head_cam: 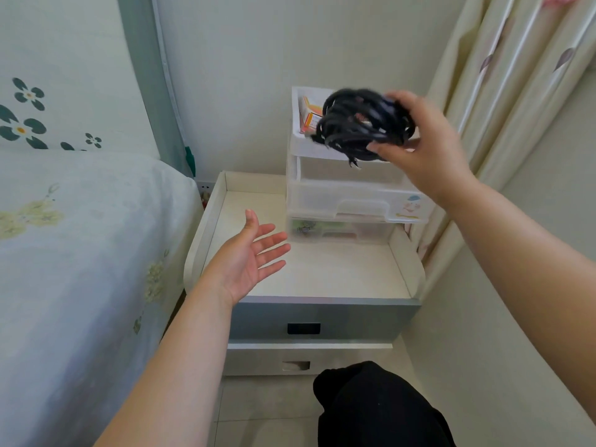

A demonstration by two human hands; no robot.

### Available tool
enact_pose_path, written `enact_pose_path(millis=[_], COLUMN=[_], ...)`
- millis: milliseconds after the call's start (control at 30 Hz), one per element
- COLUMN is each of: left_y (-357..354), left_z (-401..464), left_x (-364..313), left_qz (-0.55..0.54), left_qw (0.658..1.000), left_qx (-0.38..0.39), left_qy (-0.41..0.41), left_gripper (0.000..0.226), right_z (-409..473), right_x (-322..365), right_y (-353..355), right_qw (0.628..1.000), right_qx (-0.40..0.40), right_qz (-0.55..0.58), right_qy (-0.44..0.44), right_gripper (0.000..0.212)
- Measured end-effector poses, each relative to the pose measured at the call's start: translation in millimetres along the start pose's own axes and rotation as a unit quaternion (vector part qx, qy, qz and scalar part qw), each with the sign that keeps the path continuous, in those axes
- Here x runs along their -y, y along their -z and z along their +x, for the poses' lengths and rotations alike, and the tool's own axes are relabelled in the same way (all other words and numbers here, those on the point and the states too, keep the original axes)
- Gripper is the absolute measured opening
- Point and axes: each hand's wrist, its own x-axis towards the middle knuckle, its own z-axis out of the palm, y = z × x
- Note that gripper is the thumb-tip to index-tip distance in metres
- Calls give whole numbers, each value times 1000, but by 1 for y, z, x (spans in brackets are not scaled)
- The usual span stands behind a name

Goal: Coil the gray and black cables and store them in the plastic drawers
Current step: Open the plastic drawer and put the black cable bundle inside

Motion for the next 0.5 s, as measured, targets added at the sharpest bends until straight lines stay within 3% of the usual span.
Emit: enact_pose_path(millis=[100,167,300,500], left_y=[-3,-5,-8,-11], left_z=[0,0,0,4], left_x=[2,2,6,10], left_qz=[68,99,147,212], left_qw=[997,995,987,962], left_qx=[-14,-19,-39,-103], left_qy=[-17,-28,-59,-141], left_gripper=[62,65,54,42], right_z=[1,0,0,4], right_x=[-14,-22,-35,-36], right_y=[-7,-16,-31,-35], right_qw=[974,958,947,955], right_qx=[117,156,159,210], right_qz=[-192,-239,-280,-210], right_qy=[15,-3,-7,-25], right_gripper=[65,68,59,62])
